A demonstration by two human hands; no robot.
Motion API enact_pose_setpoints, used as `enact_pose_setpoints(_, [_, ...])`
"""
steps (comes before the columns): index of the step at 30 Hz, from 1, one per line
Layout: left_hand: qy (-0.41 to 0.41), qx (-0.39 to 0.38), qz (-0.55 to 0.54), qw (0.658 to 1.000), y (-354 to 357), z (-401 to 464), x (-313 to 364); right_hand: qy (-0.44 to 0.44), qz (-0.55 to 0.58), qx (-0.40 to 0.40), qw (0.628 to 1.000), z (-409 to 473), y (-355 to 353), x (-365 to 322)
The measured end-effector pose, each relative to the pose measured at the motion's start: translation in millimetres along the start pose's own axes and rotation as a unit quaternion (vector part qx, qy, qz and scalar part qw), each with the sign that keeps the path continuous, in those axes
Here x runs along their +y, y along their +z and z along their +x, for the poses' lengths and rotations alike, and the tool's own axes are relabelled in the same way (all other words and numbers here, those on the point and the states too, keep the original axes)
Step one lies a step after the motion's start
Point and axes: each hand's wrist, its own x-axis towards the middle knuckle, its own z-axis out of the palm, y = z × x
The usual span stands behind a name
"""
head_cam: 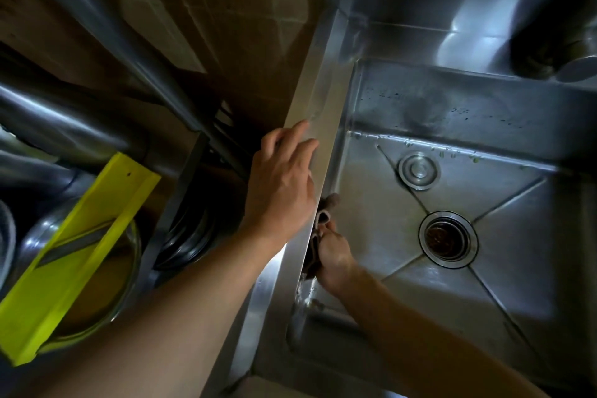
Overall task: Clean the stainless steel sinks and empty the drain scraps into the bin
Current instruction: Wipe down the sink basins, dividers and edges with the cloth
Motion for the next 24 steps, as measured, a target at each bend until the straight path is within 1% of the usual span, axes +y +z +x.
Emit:
enact_pose_setpoints(2, [0.003, -0.001, -0.002, 1.0, 1.4, -0.1, -1.6, 0.033, -0.01, 0.034, 0.999, 13.8, 0.4, 3.7])
enact_pose_setpoints(4, [0.002, 0.001, -0.004, 1.0, 2.3, 0.9, -3.0, 0.045, -0.021, 0.059, 0.997, 22.7, 1.7, 4.9])
enact_pose_setpoints(6, [0.0, 0.0, -0.003, 1.0, 1.7, 1.2, -3.9, 0.051, -0.007, 0.053, 0.997, 12.7, 4.8, -0.3])
enact_pose_setpoints(11, [-0.012, -0.028, -0.014, 0.999, -2.9, 0.1, -2.9, 0.034, -0.007, -0.035, 0.999, -37.3, -2.7, -12.2])
enact_pose_setpoints(13, [-0.015, -0.045, -0.016, 0.999, -9.1, -0.5, 1.3, 0.024, 0.022, -0.092, 0.995, -58.3, -2.6, -14.1])
enact_pose_setpoints(15, [-0.023, -0.042, -0.02, 0.999, -20.9, -10.2, 7.9, 0.023, 0.081, -0.137, 0.987, -80.6, -6.3, -16.8])
enact_pose_setpoints(17, [-0.041, -0.029, -0.006, 0.999, -30.5, -34.3, 10.2, 0.036, 0.129, -0.153, 0.979, -92.5, -8.3, -15.6])
enact_pose_setpoints(19, [-0.047, -0.03, 0.015, 0.998, -31.9, -63.8, 9.4, 0.043, 0.152, -0.134, 0.978, -88.6, -7.8, -11.6])
enact_pose_setpoints(20, [-0.046, -0.04, 0.028, 0.998, -30.7, -74.4, 8.8, 0.048, 0.147, -0.116, 0.981, -80.7, -6.4, -9.7])
enact_pose_setpoints(22, [-0.044, -0.057, 0.044, 0.996, -24.9, -85.1, 6.5, 0.073, 0.115, -0.076, 0.988, -60.1, -3.1, -1.5])
enact_pose_setpoints(24, [-0.044, -0.057, 0.039, 0.997, -23.5, -85.2, 6.9, 0.105, 0.072, -0.035, 0.991, -37.8, -4.4, 4.7])
